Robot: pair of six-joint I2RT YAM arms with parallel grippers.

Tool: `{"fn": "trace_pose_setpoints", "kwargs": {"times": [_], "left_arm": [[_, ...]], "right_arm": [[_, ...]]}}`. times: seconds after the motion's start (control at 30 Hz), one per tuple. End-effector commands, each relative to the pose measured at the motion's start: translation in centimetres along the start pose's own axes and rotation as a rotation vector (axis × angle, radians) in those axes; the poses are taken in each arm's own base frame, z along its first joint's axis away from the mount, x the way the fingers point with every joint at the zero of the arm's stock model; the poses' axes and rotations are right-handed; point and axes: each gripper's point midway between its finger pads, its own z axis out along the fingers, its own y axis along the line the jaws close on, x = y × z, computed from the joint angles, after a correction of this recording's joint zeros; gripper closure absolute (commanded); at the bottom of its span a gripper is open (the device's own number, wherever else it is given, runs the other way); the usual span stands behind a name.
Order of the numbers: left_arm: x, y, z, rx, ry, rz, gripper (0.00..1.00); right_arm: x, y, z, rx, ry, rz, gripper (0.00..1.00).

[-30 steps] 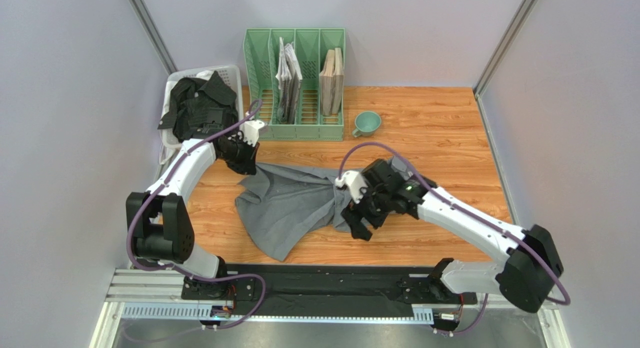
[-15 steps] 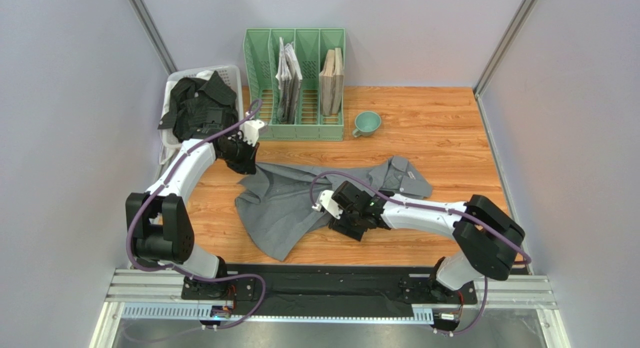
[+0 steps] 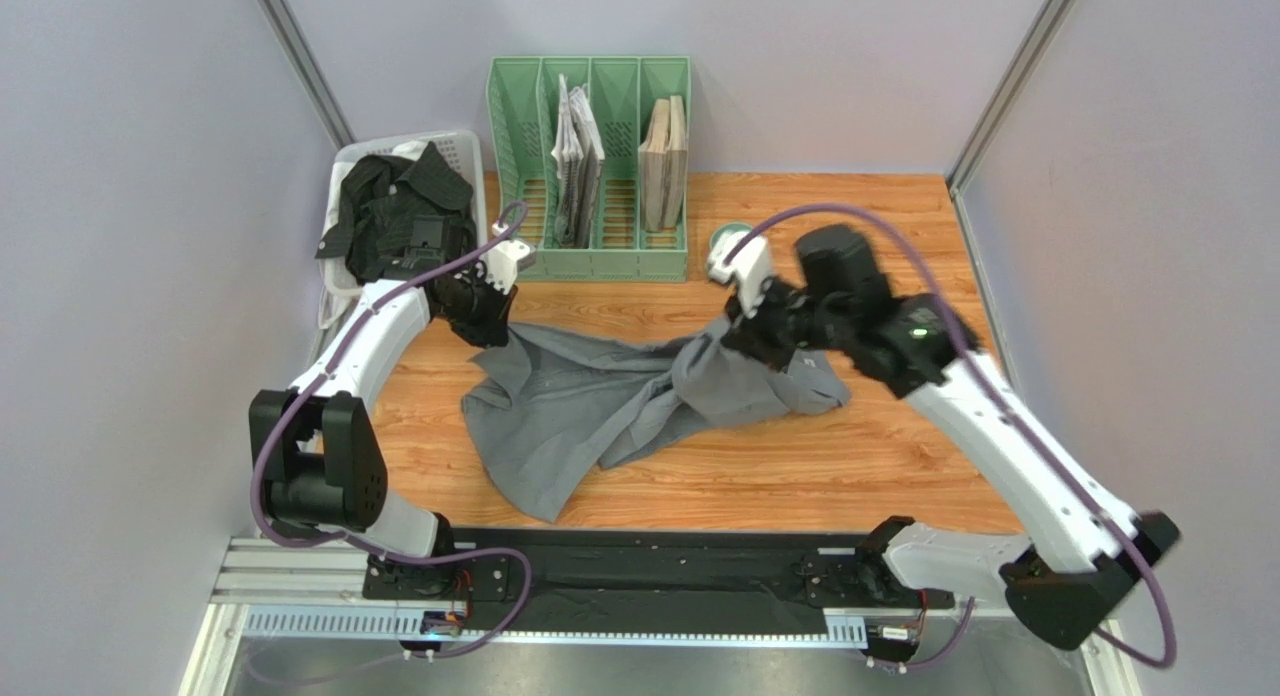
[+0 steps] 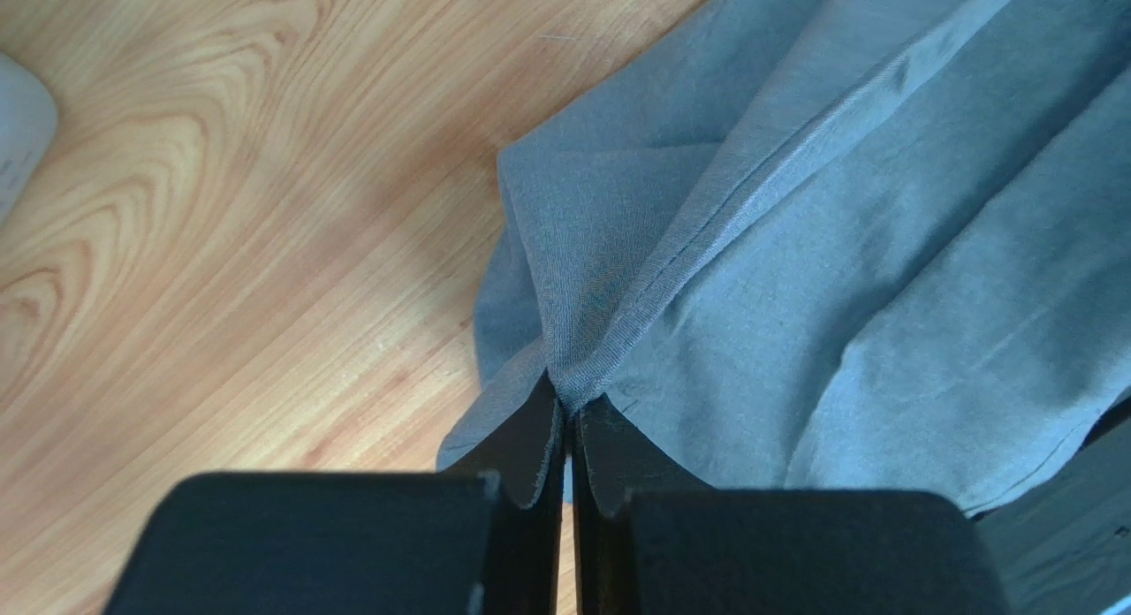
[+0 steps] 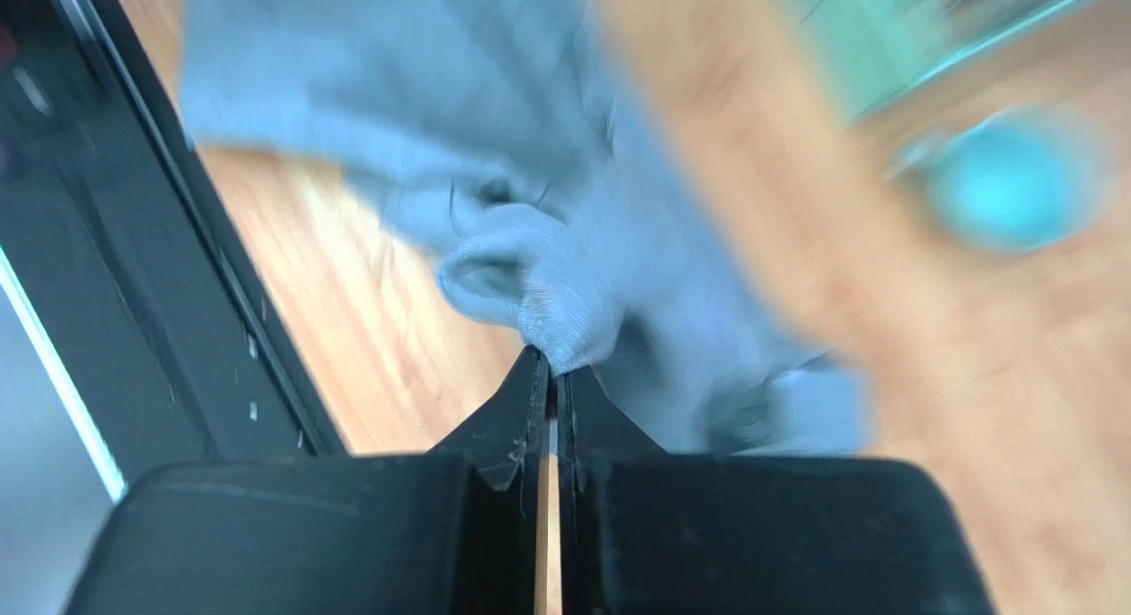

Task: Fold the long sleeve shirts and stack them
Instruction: Flatten the shirt out

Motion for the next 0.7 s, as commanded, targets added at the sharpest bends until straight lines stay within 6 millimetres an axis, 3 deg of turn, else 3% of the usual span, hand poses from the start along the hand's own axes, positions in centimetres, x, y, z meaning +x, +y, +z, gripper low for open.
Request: {"fn": "trace_pose_setpoints", "kwargs": {"times": [0.0,0.07,0.17,0.27,0.4,0.47,0.53,0.57,0.6,0.63,0.67], "left_arm": [[-1.8,0.7,-2.0,-0.048,-0.064,0.1,1.0],[-2.0,0.4,-2.5,-0.048,-0.08,0.117,1.0],[-2.6,-0.2,-3.7,-0.051,-0.125,0.137,1.0],[-3.5,-1.6,-5.6,-0.041,-0.197,0.181,1.0],[-4.9,-3.9,-9.2,-0.034,-0.313,0.261,1.0],[-6.1,-5.1,-11.7,-0.051,-0.39,0.289,1.0],[-7.9,-5.2,-13.8,-0.091,-0.462,0.302,1.0],[-8.6,-5.0,-14.2,-0.11,-0.478,0.301,1.0],[-9.6,-4.7,-14.7,-0.129,-0.496,0.299,1.0],[-11.8,-4.2,-16.5,-0.171,-0.545,0.308,1.0],[-13.1,-3.6,-16.0,-0.159,-0.541,0.277,1.0]], "right_arm": [[-4.6,2.7,-8.5,-0.09,-0.157,-0.092,1.0],[-6.9,2.5,-11.4,-0.045,-0.217,-0.106,1.0],[-7.5,0.6,-12.7,0.077,-0.225,-0.087,1.0],[-7.9,-2.7,-14.8,0.263,-0.296,-0.036,1.0],[-9.3,-7.1,-20.2,0.502,-0.43,0.077,1.0],[-10.1,-9.1,-22.9,0.643,-0.494,0.111,1.0],[-9.7,-11.9,-24.5,0.798,-0.498,0.153,1.0],[-10.9,-13.3,-25.0,0.842,-0.545,0.138,1.0],[-10.8,-15.1,-26.0,0.928,-0.558,0.159,1.0],[-11.6,-16.3,-26.9,0.976,-0.591,0.162,1.0],[-13.2,-18.7,-26.9,1.014,-0.639,0.162,1.0]]}}
